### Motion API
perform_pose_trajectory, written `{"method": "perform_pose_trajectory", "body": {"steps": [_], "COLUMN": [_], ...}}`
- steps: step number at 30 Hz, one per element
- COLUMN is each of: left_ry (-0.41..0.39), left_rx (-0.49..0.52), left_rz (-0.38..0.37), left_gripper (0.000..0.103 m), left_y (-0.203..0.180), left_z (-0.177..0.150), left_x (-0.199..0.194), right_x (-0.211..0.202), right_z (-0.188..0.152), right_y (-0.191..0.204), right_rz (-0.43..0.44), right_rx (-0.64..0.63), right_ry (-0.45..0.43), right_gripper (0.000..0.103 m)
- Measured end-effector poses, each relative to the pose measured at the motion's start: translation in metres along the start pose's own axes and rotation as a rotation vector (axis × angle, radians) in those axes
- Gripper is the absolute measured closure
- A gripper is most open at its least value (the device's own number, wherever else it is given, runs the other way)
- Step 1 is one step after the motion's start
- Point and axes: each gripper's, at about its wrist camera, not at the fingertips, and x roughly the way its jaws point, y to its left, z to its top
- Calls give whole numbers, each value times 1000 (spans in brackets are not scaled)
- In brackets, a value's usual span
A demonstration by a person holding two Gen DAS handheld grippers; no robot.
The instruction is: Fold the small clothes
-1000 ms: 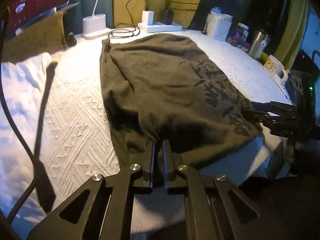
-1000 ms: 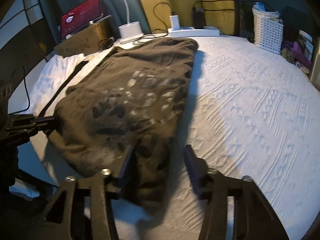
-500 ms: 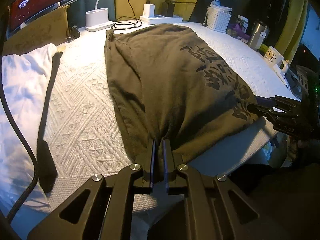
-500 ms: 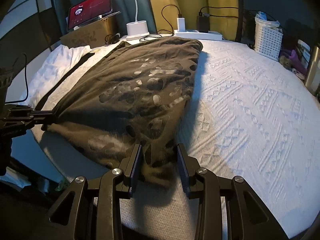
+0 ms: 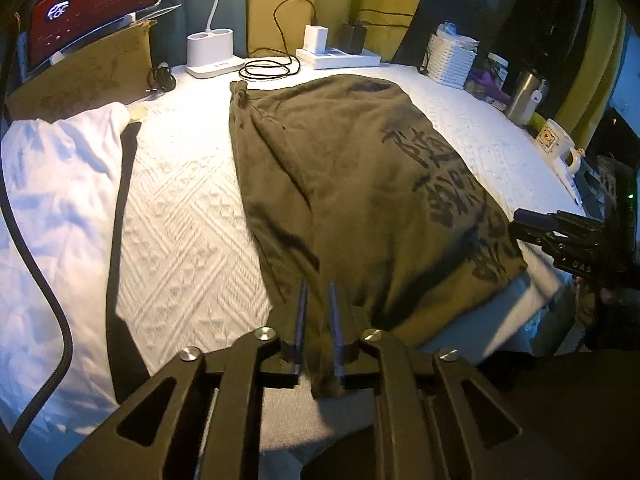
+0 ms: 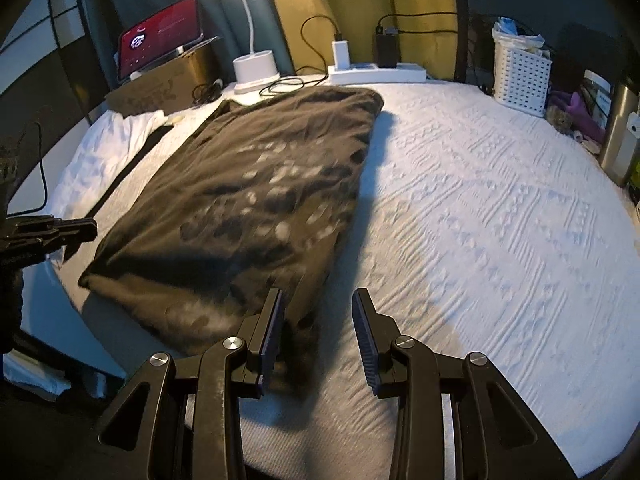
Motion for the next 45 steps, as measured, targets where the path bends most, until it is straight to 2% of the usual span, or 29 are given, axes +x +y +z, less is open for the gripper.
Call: {"method": "perform_pose_trajectory", "body": {"steps": [1, 3, 6, 27, 35, 38, 40, 45], "left_ry": [-4, -18, -44, -79, -74, -77, -75, -90], "left_rx": [1, -1, -5, 3, 20, 19, 12, 12], "left_rz": [-2, -9, -21, -30, -21, -11, -4, 8], "left_gripper": [83, 69, 61, 60, 60, 60, 60, 60], "left_y": [-1, -2, -4, 3, 4, 8, 11, 19], "left_z": [4, 13, 26, 95, 118, 125, 129, 140], "left_x": [2, 4, 8, 67, 91, 98, 102, 109], "right_x": [0, 2, 6, 51, 69, 76, 81, 96], "right_z": [3, 8, 16, 66, 88, 99, 108, 137], "right_y": [-2, -5, -9, -26, -48, -56, -60, -69], "right_rz": [-1, -6, -12, -41, -57, -58, -46, -48], "right_rx": [1, 3, 5, 1, 23, 16, 9, 1], "right_ry": [-3, -5, -3, 35, 26, 18, 4, -27], "right_gripper": [66, 66, 66, 65, 63, 58, 39, 38]}}
